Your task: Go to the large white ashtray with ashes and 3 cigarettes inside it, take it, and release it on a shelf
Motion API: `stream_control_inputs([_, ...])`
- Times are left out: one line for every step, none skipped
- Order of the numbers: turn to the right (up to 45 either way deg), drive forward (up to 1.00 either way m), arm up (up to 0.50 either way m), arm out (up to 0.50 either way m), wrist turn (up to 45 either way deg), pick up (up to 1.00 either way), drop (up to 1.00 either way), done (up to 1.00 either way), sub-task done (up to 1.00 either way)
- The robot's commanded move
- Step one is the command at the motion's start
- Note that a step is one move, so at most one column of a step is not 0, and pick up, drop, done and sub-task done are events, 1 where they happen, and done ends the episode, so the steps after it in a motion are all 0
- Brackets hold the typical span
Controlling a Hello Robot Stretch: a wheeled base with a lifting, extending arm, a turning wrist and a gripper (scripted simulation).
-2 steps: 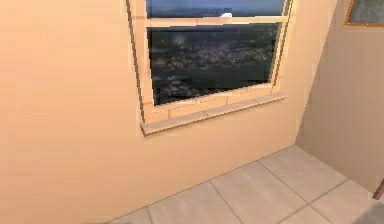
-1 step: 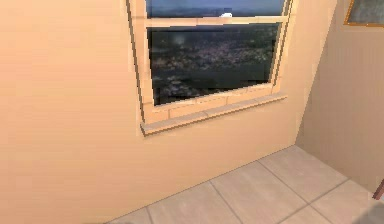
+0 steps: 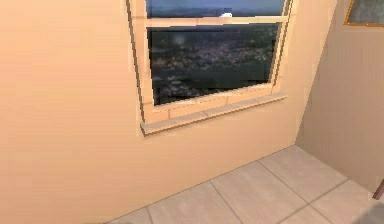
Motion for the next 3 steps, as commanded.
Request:
stream_control_inputs([0.0, 0.00, -0.30, 0.00, 0.0, 0.00, 0.00, 0.00, 0.00])
stream_control_inputs([0.0, 0.00, 0.00, 0.00, 0.0, 1.00, 0.00, 0.00, 0.00])
stream_control_inputs([0.0, 0.00, 0.10, 0.00, 0.0, 0.00, 0.00, 0.00, 0.00])
